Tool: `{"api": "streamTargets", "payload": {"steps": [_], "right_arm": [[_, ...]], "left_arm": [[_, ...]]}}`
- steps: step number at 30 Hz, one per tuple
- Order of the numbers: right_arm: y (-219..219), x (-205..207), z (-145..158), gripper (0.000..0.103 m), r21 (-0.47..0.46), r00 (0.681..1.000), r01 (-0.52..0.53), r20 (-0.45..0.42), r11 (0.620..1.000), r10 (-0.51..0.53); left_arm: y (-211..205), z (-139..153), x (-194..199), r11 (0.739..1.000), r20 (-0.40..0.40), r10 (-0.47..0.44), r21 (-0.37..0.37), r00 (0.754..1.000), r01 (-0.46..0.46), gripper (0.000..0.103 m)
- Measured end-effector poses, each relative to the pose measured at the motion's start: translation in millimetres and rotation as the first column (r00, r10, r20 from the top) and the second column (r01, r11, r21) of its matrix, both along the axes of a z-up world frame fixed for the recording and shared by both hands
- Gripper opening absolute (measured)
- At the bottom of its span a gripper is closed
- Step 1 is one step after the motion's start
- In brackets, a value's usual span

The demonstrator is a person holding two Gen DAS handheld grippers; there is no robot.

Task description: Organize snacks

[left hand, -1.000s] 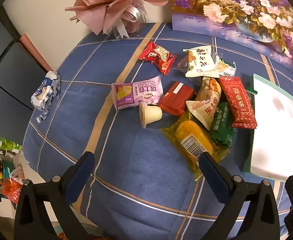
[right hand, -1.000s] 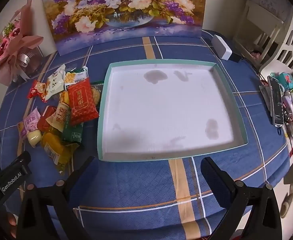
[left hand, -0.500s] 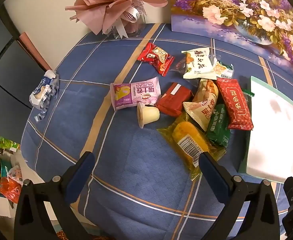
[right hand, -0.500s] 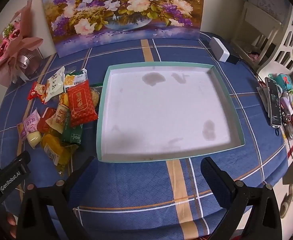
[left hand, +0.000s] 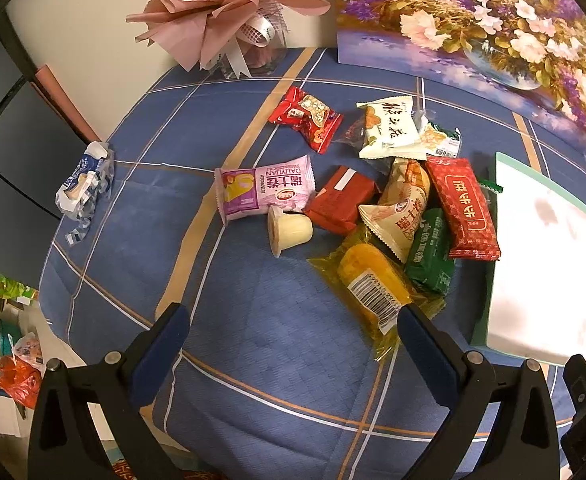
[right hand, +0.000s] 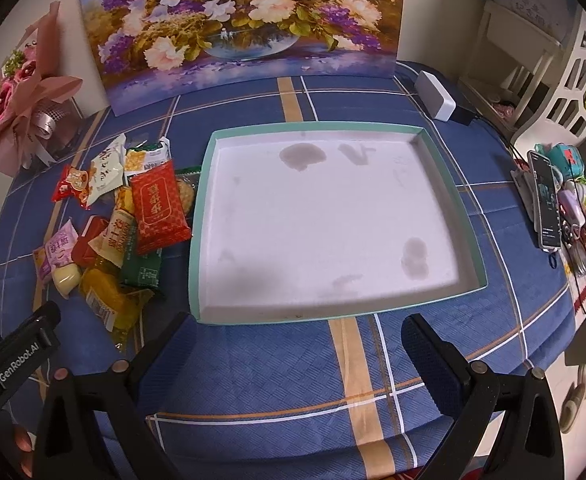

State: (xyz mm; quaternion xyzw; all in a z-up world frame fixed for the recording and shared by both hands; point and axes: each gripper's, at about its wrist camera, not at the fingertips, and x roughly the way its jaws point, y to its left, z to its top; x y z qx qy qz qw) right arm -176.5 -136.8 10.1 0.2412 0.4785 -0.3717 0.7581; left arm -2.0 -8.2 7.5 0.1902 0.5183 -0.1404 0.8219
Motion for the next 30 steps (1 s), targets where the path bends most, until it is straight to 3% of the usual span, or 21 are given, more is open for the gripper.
{"api": "streamTargets", "payload": {"steps": [30], "right_arm": [[1.9,1.0,-4.4,0.103,0.004,1.000,-0.001,-0.013,1.000,0.001]], "left_arm": [[-1.1,0.2,-0.8,1.000,-0.014,0.000,-0.014,1.000,0.000,0.103]]}}
